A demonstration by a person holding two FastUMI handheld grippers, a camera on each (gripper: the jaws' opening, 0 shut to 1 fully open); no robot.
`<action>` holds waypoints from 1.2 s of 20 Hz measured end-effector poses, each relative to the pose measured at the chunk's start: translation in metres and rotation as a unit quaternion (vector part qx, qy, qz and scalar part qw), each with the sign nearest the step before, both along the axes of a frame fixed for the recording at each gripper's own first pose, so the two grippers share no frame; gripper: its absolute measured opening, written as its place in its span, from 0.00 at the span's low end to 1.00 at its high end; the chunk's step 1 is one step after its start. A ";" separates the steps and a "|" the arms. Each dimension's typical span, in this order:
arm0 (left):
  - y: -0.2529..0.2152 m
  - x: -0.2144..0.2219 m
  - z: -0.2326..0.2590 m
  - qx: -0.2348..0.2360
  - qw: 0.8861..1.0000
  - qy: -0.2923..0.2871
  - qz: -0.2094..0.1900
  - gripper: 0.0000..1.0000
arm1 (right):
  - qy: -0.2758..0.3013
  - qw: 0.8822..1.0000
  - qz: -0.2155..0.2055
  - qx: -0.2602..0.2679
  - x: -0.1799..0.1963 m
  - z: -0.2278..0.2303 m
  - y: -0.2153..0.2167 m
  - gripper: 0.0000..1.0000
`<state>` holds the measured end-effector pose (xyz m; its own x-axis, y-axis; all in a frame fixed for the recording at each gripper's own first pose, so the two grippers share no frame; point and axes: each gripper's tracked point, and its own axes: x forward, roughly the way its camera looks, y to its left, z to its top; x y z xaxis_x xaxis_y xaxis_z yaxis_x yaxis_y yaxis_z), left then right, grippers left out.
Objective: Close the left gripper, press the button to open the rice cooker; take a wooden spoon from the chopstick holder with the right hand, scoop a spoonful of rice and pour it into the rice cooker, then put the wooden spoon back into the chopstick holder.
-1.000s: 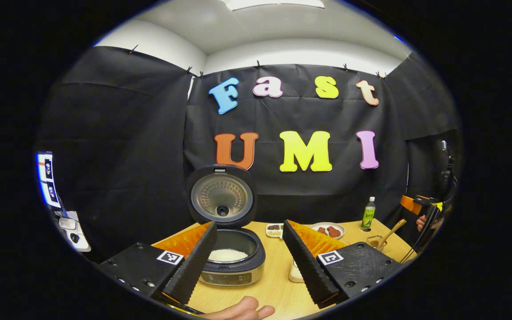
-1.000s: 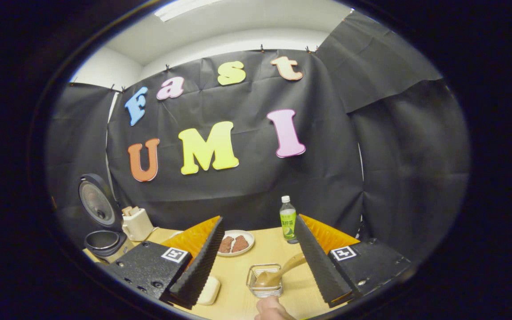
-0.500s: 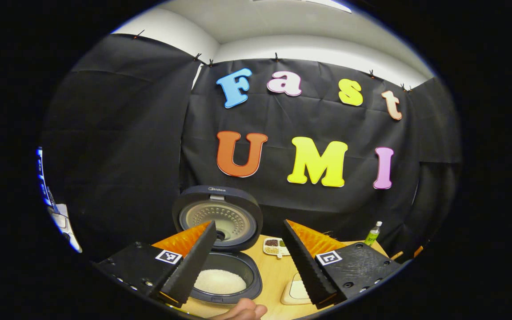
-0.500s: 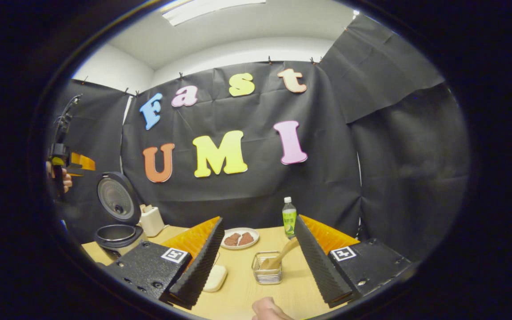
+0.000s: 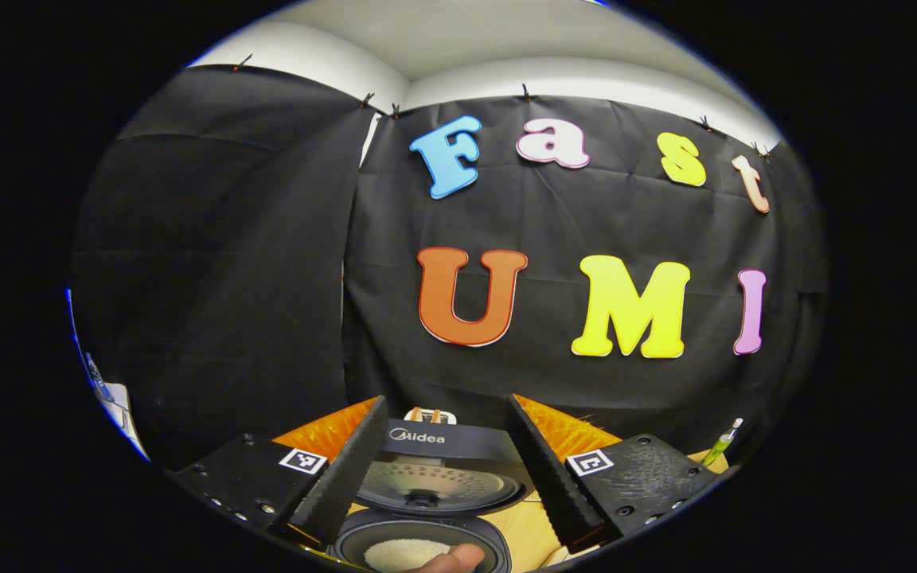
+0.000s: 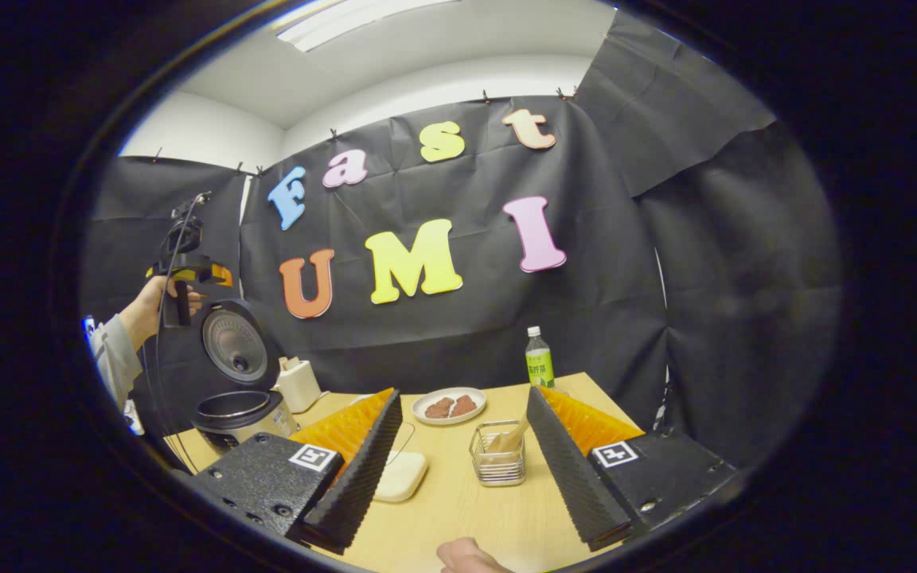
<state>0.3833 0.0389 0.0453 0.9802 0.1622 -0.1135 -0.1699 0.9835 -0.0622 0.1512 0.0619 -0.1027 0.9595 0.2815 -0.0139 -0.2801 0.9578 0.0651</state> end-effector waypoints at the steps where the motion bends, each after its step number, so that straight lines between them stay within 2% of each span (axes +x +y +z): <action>1: 0.007 0.010 -0.006 -0.010 1.000 0.014 0.015 0.94 | 0.002 1.000 0.001 -0.004 0.000 -0.002 0.000 1.00; 2: 0.015 0.016 -0.004 -0.007 0.999 0.008 0.030 1.00 | 0.004 1.000 0.008 -0.004 -0.004 -0.003 0.002 0.96; 3: 0.022 0.021 -0.001 -0.010 0.999 0.007 0.038 0.95 | 0.004 1.000 0.017 -0.002 -0.007 -0.002 0.006 0.97; 4: 0.025 0.023 -0.003 -0.017 0.999 0.011 0.038 0.94 | 0.004 1.000 0.025 0.001 -0.009 -0.001 0.010 1.00; 5: 0.027 0.023 -0.005 -0.015 0.999 0.018 0.039 0.94 | 0.003 0.999 0.031 0.003 -0.010 0.000 0.014 0.97; 6: 0.034 0.023 -0.010 0.004 0.999 0.022 0.048 0.96 | 0.002 0.999 0.036 0.004 -0.012 0.000 0.016 1.00; 7: 0.039 0.027 -0.017 0.035 0.997 0.036 0.057 0.96 | 0.002 0.999 0.036 0.002 -0.013 0.001 0.019 0.96; 8: 0.040 0.023 -0.014 0.050 0.997 0.028 0.049 0.96 | -0.001 0.999 0.035 0.001 -0.014 0.003 0.020 1.00; 9: 0.037 0.018 -0.011 0.041 0.998 0.025 0.041 0.98 | -0.005 0.999 0.034 0.001 -0.017 0.005 0.021 1.00; 10: 0.035 0.011 -0.018 0.030 0.998 0.036 0.040 0.95 | -0.009 0.999 0.033 0.001 -0.021 0.008 0.022 1.00; 11: 0.035 0.006 -0.017 0.037 0.998 0.033 0.036 1.00 | -0.011 0.999 0.033 0.001 -0.025 0.011 0.022 1.00; 12: 0.034 0.000 -0.020 0.038 0.998 0.037 0.034 0.98 | -0.012 0.999 0.031 0.000 -0.030 0.012 0.022 0.96; 15: 0.030 -0.017 -0.022 0.041 0.998 0.039 0.031 0.98 | -0.012 1.000 0.021 -0.005 -0.041 0.016 0.018 0.96; 16: 0.028 -0.023 -0.024 0.041 0.998 0.044 0.028 0.98 | -0.011 1.000 0.015 -0.005 -0.045 0.016 0.016 1.00; 23: 0.016 -0.068 -0.043 0.031 0.997 0.074 -0.002 0.98 | -0.016 1.000 -0.016 -0.011 -0.078 0.047 0.001 0.96; 24: 0.015 -0.073 -0.046 0.028 0.997 0.073 -0.007 0.98 | -0.020 1.000 -0.018 -0.015 -0.085 0.051 0.001 1.00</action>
